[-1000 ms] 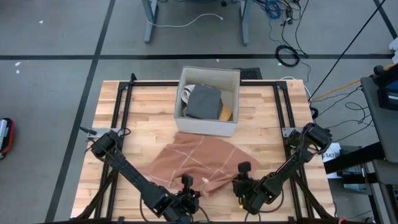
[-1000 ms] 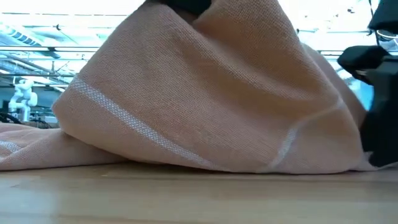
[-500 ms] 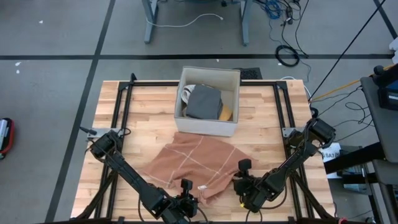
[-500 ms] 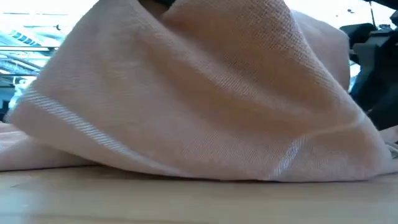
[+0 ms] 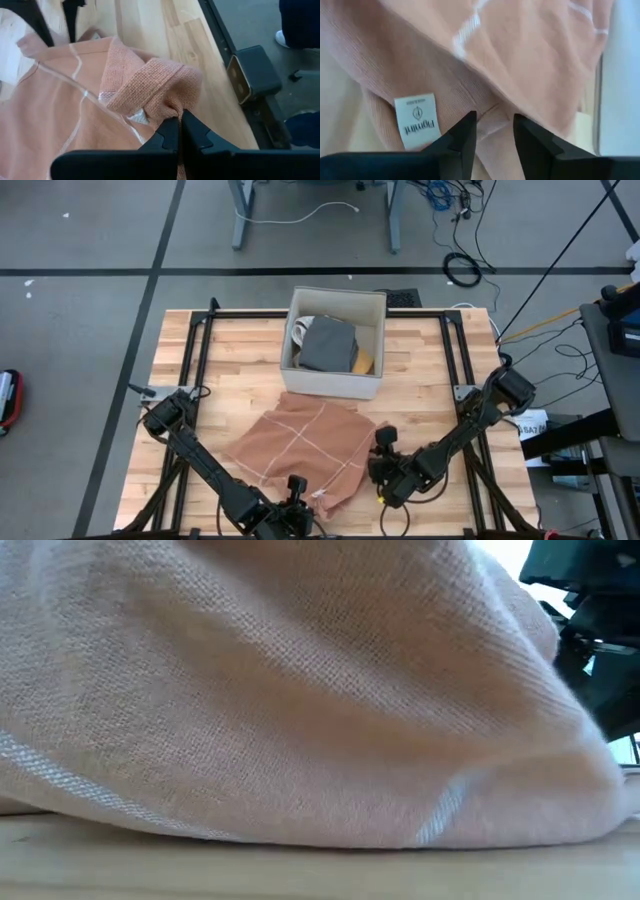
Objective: Fold towel
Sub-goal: Fold the brown towel with white checkered lines
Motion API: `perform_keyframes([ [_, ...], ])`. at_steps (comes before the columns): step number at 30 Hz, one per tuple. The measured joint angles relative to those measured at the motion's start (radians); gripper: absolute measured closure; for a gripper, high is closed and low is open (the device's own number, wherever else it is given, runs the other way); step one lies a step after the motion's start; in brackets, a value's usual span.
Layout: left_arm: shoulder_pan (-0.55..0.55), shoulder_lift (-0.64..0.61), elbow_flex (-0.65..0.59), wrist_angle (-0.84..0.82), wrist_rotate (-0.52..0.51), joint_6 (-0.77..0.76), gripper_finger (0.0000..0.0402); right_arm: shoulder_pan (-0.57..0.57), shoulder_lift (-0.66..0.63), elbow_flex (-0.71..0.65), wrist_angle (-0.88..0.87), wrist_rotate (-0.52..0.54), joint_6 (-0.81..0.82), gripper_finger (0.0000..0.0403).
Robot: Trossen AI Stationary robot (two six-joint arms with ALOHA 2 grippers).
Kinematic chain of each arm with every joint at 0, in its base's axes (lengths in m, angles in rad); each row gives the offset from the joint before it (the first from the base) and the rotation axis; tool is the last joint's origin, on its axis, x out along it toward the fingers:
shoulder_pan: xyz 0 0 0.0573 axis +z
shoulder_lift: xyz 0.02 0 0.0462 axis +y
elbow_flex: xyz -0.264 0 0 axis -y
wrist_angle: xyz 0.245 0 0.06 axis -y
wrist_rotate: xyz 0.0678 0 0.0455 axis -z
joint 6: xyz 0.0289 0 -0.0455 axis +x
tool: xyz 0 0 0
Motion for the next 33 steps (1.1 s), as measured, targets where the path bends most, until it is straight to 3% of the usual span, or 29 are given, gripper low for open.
perform_keyframes([
  [4,-0.001,0.000,0.000,-0.001,0.002,-0.012,0.0401,-0.008,-0.020,0.000,-0.060,-0.013,-0.001,0.0276],
  [15,0.014,0.000,0.000,-0.009,0.002,-0.011,0.0401,-0.004,-0.075,0.000,-0.071,-0.298,-0.001,0.0286],
  [26,0.017,0.000,0.000,-0.008,0.002,-0.010,0.0401,-0.034,-0.075,-0.002,-0.063,-0.242,0.022,0.0307],
  [29,0.017,0.000,0.000,-0.008,0.002,-0.010,0.0401,-0.053,-0.076,-0.031,-0.001,-0.225,0.004,0.0288],
  [33,0.017,0.000,0.000,-0.008,0.002,-0.010,0.0401,-0.088,-0.076,-0.088,0.113,-0.290,-0.005,0.0246],
])
